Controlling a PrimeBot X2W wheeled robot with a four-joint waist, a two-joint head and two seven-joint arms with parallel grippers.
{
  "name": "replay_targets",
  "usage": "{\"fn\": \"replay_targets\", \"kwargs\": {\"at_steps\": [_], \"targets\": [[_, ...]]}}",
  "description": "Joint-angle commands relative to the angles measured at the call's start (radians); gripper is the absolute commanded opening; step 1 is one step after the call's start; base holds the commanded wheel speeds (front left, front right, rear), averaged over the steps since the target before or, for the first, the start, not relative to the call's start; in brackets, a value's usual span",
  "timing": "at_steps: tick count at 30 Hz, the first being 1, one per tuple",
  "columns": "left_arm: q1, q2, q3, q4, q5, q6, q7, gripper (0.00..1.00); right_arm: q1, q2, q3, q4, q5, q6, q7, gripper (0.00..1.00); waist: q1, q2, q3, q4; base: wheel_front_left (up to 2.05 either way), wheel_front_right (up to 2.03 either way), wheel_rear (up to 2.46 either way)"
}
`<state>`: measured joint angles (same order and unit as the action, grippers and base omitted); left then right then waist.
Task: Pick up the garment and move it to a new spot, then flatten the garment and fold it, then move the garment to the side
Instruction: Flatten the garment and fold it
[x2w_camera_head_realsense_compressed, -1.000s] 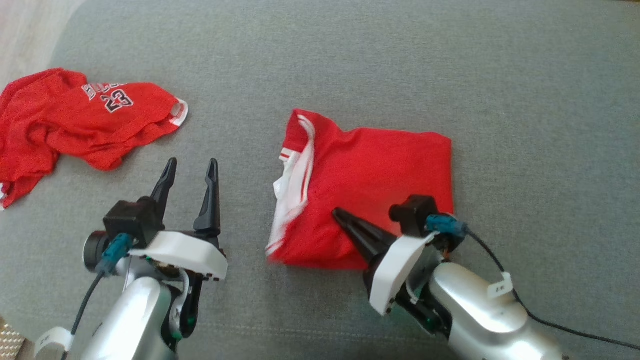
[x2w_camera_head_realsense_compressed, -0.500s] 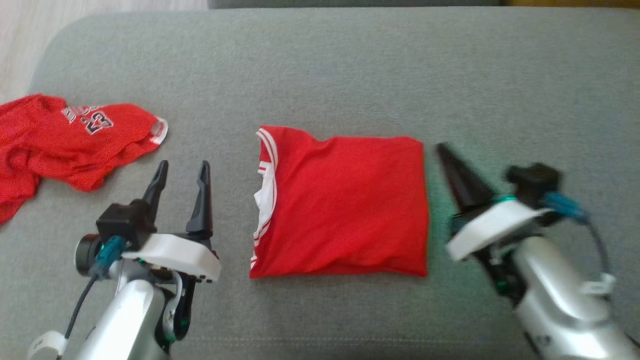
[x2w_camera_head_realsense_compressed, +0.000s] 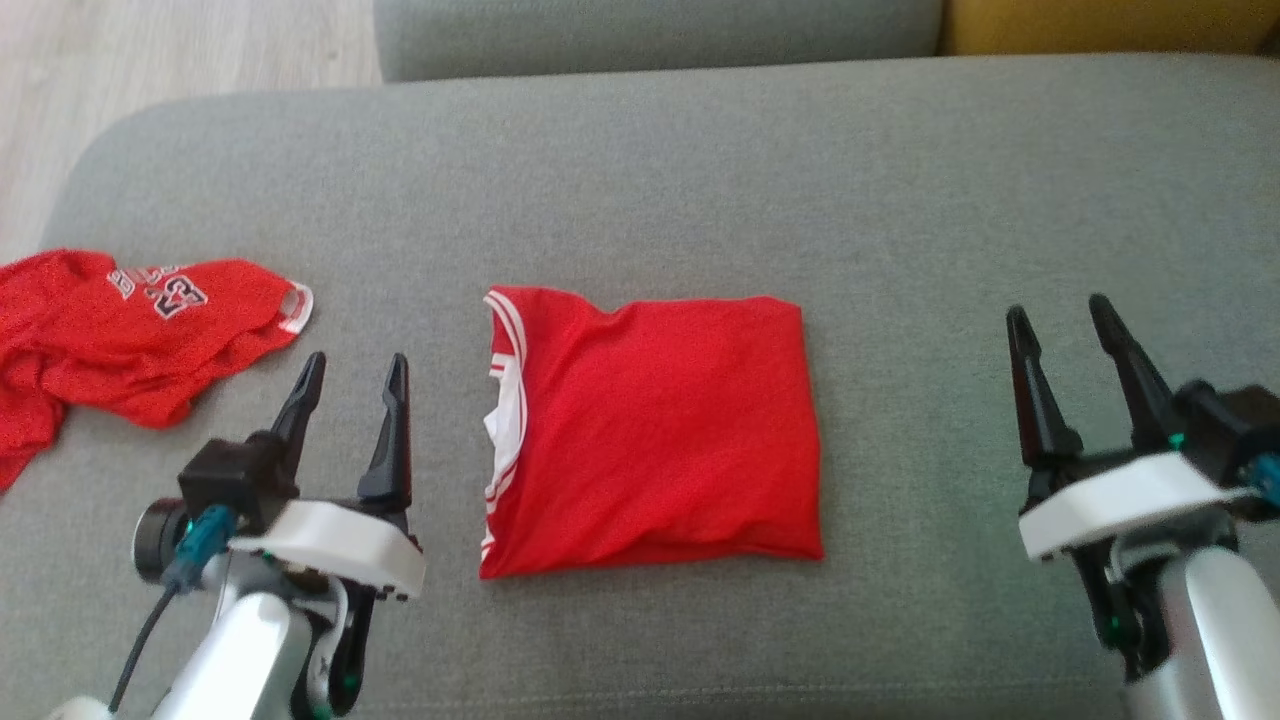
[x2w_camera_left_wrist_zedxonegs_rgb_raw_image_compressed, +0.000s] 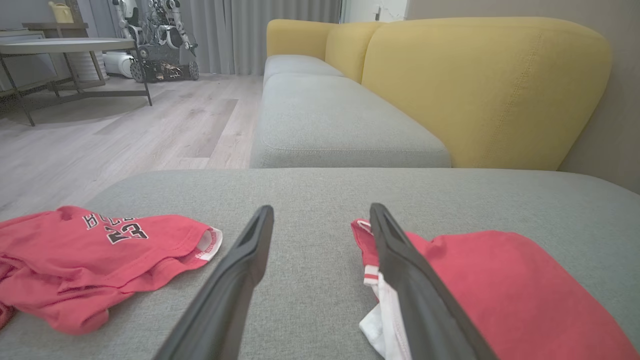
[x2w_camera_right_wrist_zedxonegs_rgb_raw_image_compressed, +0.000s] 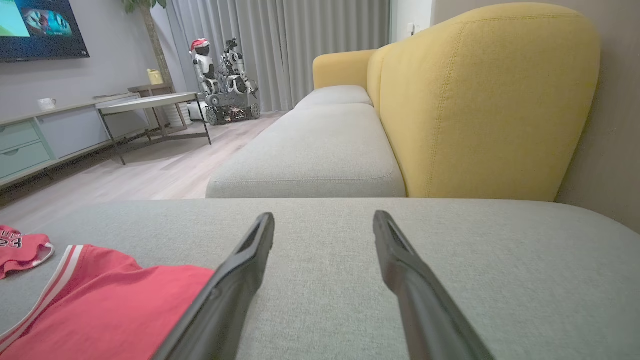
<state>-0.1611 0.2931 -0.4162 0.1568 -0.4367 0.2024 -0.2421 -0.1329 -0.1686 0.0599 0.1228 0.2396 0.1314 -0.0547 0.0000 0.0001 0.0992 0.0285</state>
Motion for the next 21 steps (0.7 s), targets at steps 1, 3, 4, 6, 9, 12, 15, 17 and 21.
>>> {"fn": "replay_targets", "kwargs": {"at_steps": [1, 3, 4, 6, 9, 12, 15, 17, 21], "targets": [[-0.016, 0.032, 0.038, -0.038, -0.002, 0.008, -0.001, 1.0, -0.003, -0.005, 0.011, -0.05, -0.008, -0.001, 0.01, 1.0, 0.0, -0.0001, -0.013, -0.006, 0.0, 0.0, 0.0], [0.0, 0.034, 0.038, -0.047, -0.006, 0.012, 0.0, 1.0, 0.033, 0.001, 0.003, -0.089, -0.016, -0.001, 0.031, 1.0, 0.0, -0.0001, -0.028, -0.008, 0.0, 0.0, 0.0], [0.01, 0.035, 0.038, -0.052, -0.007, 0.014, 0.0, 1.0, 0.05, 0.004, 0.0, -0.105, -0.019, -0.001, 0.041, 1.0, 0.0, -0.0001, -0.037, -0.009, 0.0, 0.0, 0.0], [0.029, 0.038, 0.038, -0.062, -0.01, 0.017, 0.001, 1.0, 0.08, 0.009, -0.01, -0.135, -0.023, -0.001, 0.06, 1.0, 0.0, -0.0001, -0.051, -0.011, 0.0, 0.0, 0.0], [0.057, 0.042, 0.036, -0.075, -0.017, 0.019, 0.002, 1.0, 0.117, 0.015, -0.025, -0.17, -0.028, -0.001, 0.084, 1.0, 0.0, -0.0001, -0.073, -0.012, 0.0, 0.0, 0.0], [0.084, 0.046, 0.037, -0.084, -0.024, 0.025, 0.005, 1.0, 0.149, 0.018, -0.029, -0.196, -0.03, -0.001, 0.103, 1.0, 0.0, -0.0001, -0.092, -0.013, 0.0, 0.0, 0.0], [0.104, 0.05, 0.04, -0.092, -0.03, 0.03, 0.005, 1.0, 0.174, 0.023, -0.035, -0.218, -0.032, -0.001, 0.118, 1.0, 0.0, -0.0001, -0.106, -0.013, 0.0, 0.0, 0.0], [0.112, 0.052, 0.04, -0.097, -0.032, 0.033, 0.006, 1.0, 0.186, 0.027, -0.041, -0.231, -0.033, -0.001, 0.127, 1.0, 0.0, -0.0001, -0.11, -0.012, 0.0, 0.0, 0.0], [0.121, 0.057, 0.041, -0.106, -0.033, 0.04, 0.008, 1.0, 0.199, 0.03, -0.044, -0.25, -0.037, -0.001, 0.142, 1.0, 0.0, -0.0001, -0.115, -0.011, 0.0, 0.0, 0.0]]}}
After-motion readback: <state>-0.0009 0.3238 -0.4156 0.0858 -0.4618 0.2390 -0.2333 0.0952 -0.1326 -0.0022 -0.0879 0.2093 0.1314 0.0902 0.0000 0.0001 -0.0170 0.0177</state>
